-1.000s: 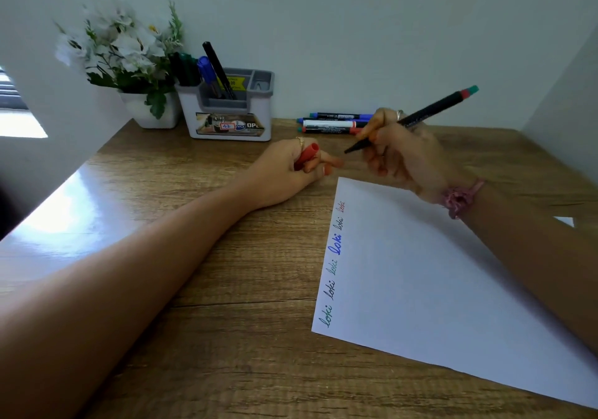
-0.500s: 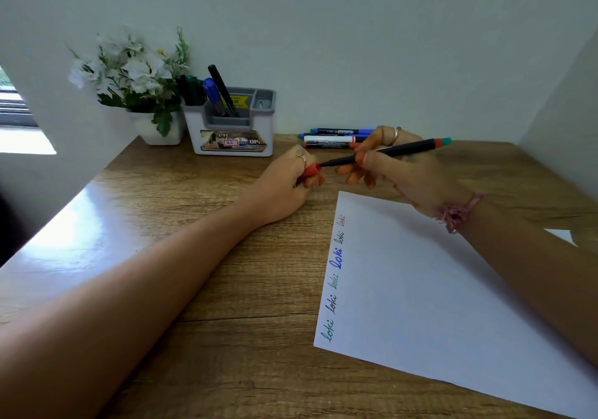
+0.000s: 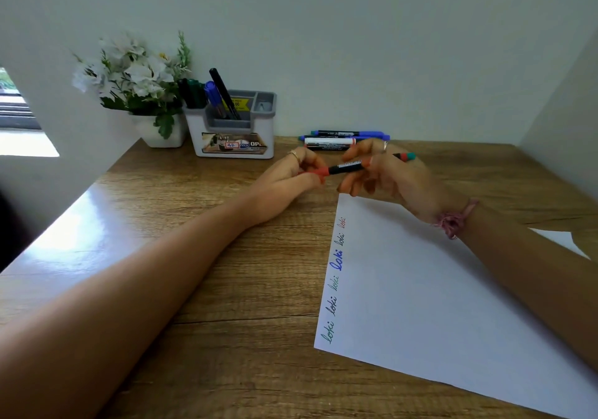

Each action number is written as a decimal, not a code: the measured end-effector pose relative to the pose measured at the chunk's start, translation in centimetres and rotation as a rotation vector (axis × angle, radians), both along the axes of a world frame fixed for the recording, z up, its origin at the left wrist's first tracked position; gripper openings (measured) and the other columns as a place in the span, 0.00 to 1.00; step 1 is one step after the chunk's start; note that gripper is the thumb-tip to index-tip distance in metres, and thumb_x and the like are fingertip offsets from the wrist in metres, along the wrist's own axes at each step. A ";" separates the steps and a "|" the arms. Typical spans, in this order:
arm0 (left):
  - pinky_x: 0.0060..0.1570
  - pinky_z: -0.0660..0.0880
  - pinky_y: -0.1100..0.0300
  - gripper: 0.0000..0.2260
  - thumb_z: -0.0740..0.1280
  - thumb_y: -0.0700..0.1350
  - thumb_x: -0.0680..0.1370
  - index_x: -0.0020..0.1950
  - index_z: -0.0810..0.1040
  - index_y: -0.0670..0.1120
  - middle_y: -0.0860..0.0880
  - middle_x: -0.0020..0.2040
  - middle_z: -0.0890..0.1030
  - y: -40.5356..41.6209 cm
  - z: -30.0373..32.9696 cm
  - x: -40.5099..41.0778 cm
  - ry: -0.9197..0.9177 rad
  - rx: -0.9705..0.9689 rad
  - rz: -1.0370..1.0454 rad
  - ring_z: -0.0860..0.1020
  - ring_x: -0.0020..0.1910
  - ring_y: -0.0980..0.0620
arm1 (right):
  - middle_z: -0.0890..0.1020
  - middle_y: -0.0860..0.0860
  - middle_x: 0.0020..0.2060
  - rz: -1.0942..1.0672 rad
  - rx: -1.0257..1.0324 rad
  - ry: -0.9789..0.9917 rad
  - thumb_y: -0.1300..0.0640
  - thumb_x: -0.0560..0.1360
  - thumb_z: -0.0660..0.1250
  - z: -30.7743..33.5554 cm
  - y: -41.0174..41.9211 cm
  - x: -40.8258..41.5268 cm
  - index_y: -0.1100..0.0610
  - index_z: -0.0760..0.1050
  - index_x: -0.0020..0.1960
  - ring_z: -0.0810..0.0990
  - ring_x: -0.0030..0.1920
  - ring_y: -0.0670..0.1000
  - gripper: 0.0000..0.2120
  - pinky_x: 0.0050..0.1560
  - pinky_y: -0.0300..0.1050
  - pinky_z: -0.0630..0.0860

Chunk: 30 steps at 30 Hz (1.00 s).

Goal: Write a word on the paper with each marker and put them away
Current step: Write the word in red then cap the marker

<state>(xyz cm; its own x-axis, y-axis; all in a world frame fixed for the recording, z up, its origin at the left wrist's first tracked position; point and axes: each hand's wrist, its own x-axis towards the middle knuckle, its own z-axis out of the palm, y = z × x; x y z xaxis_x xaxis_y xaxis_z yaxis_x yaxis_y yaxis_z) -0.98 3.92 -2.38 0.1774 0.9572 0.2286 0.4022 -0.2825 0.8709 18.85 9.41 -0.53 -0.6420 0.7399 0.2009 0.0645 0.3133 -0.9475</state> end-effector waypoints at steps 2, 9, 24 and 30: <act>0.31 0.69 0.67 0.04 0.63 0.45 0.79 0.52 0.75 0.51 0.55 0.35 0.75 0.3 -0.1 -0.2 -0.077 -0.018 0.039 0.71 0.30 0.61 | 0.84 0.55 0.33 -0.101 -0.025 0.106 0.57 0.72 0.61 -0.3 0.5 0.0 0.54 0.72 0.42 0.78 0.36 0.55 0.02 0.41 0.47 0.69; 0.43 0.79 0.66 0.11 0.69 0.35 0.72 0.53 0.80 0.43 0.50 0.44 0.84 0.6 0.0 -0.6 -0.319 -0.007 0.134 0.83 0.41 0.56 | 0.86 0.52 0.40 -0.256 0.185 0.135 0.58 0.69 0.72 -1.7 0.9 0.8 0.61 0.79 0.48 0.84 0.42 0.52 0.10 0.46 0.44 0.80; 0.43 0.74 0.75 0.13 0.71 0.37 0.71 0.56 0.80 0.43 0.53 0.47 0.82 0.4 -0.2 -0.3 -0.069 0.142 0.197 0.81 0.45 0.65 | 0.85 0.50 0.34 -0.231 0.146 -0.080 0.54 0.74 0.68 -1.8 1.0 0.9 0.57 0.80 0.42 0.80 0.30 0.41 0.07 0.31 0.32 0.74; 0.53 0.77 0.64 0.13 0.68 0.35 0.73 0.56 0.78 0.45 0.49 0.51 0.83 0.7 0.1 -0.6 -0.325 0.067 0.145 0.81 0.53 0.55 | 0.85 0.51 0.37 -0.155 0.052 -0.050 0.55 0.74 0.67 -2.0 1.4 0.6 0.53 0.80 0.46 0.82 0.36 0.44 0.04 0.38 0.33 0.77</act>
